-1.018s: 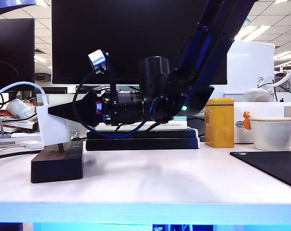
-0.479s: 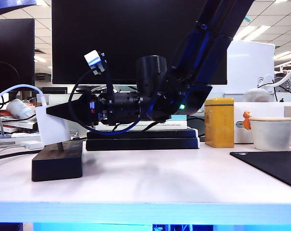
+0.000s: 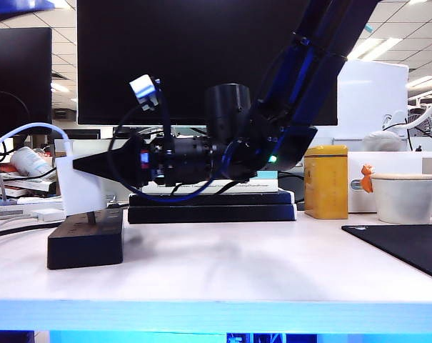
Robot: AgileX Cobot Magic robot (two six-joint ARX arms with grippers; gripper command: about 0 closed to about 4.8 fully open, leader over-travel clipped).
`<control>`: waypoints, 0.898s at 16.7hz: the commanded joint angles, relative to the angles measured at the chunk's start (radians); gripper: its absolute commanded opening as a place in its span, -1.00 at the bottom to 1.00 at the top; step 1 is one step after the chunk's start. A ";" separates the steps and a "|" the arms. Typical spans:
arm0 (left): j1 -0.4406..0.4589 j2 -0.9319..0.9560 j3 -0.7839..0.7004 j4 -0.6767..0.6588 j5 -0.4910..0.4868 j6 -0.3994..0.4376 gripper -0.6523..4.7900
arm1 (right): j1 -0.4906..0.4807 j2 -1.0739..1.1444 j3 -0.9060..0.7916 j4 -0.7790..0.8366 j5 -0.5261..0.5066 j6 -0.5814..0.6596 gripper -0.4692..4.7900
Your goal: Plug the white charger into the left socket.
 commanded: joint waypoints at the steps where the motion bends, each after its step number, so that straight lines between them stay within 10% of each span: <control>1: 0.000 -0.002 0.002 -0.056 -0.048 0.102 -0.22 | -0.008 0.017 -0.007 -0.055 0.009 -0.016 -0.82; 5: -0.059 0.022 0.002 -0.188 -0.183 0.225 -0.36 | -0.007 0.017 -0.007 -0.046 0.005 -0.015 -0.82; 7: -0.106 0.031 0.002 -0.225 -0.217 0.292 -0.79 | -0.006 0.016 -0.007 -0.004 -0.013 0.000 -0.82; 15: -0.124 0.030 0.002 -0.262 -0.262 0.341 -0.78 | -0.006 0.014 -0.007 0.248 -0.134 0.320 -0.82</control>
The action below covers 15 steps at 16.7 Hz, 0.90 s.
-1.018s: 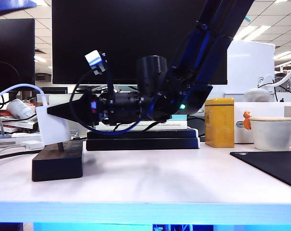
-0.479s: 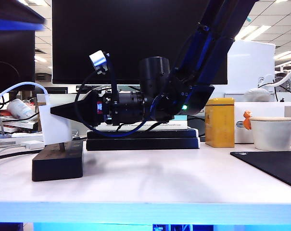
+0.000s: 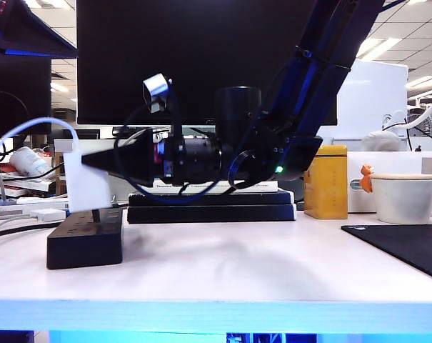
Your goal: Plug the white charger into the left socket.
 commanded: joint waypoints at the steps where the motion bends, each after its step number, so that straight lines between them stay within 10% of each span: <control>1: 0.002 -0.003 0.002 0.002 0.000 0.004 -0.78 | 0.004 -0.007 0.002 0.069 -0.039 0.069 -0.82; 15: 0.001 -0.003 0.002 0.002 0.002 0.007 -0.78 | 0.018 0.005 0.035 0.084 0.039 -0.004 -0.82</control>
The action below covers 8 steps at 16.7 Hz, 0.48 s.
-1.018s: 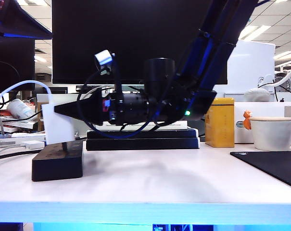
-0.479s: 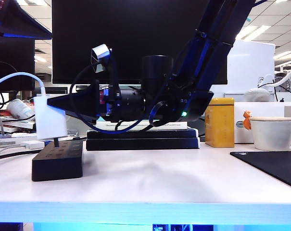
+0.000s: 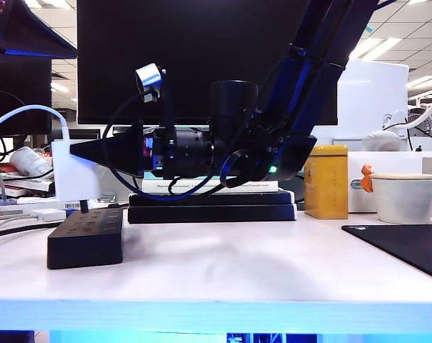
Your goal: Plug the white charger into the left socket.
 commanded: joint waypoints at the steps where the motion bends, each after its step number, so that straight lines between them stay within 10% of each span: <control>1: 0.000 -0.003 0.002 0.002 0.002 0.005 -0.78 | -0.006 0.014 0.058 -0.011 -0.001 -0.010 -0.82; 8: 0.000 -0.003 0.002 0.003 0.002 0.005 -0.78 | -0.024 0.022 0.089 -0.169 -0.027 -0.085 -0.82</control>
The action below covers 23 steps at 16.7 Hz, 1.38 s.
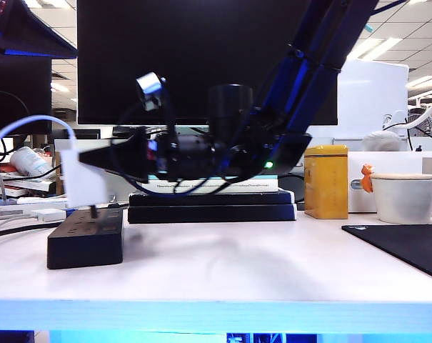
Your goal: Plug the white charger into the left socket.
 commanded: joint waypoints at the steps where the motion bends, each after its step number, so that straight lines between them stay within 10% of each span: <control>1: 0.000 -0.003 0.002 0.003 0.002 0.005 -0.78 | 0.002 0.000 0.004 0.009 -0.008 -0.018 -0.82; 11: 0.000 -0.003 0.002 0.003 -0.005 0.005 -0.78 | 0.009 0.043 0.004 -0.021 0.011 -0.048 -0.82; 23: -0.166 0.063 0.003 -0.220 -0.466 0.001 -0.78 | 0.009 0.047 0.004 -0.043 0.002 -0.047 -0.82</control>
